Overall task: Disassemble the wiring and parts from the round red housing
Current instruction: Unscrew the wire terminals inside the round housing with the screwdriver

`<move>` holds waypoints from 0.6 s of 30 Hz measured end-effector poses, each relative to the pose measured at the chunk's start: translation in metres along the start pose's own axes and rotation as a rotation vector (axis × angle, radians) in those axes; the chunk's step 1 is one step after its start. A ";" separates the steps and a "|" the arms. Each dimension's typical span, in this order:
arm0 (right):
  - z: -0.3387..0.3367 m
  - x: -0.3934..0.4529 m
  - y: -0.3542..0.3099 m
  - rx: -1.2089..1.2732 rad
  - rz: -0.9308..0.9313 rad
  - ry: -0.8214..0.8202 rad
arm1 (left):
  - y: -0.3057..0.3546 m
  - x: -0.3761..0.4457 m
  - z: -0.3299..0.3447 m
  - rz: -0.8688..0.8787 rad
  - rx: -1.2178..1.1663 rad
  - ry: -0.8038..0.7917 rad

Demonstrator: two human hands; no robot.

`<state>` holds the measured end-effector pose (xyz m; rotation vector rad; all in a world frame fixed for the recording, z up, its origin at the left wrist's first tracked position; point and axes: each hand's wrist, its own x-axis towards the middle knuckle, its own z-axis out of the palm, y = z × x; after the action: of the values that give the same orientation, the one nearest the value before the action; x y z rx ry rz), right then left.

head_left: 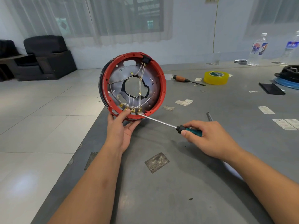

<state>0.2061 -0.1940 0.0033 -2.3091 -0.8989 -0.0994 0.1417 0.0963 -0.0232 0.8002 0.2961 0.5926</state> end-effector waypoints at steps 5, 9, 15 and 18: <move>0.001 0.000 0.002 0.027 -0.006 0.000 | -0.001 -0.001 0.000 -0.009 0.032 -0.036; 0.001 0.001 0.004 0.039 -0.016 0.002 | -0.001 -0.001 0.000 -0.011 0.037 -0.054; 0.004 0.001 0.007 0.036 -0.034 0.006 | -0.002 -0.001 0.001 -0.009 0.032 -0.049; 0.011 -0.002 0.004 -0.008 -0.061 0.033 | -0.003 0.000 0.001 0.003 0.031 -0.017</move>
<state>0.2056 -0.1912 -0.0083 -2.2814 -0.9536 -0.1663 0.1430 0.0942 -0.0247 0.8356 0.2890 0.5843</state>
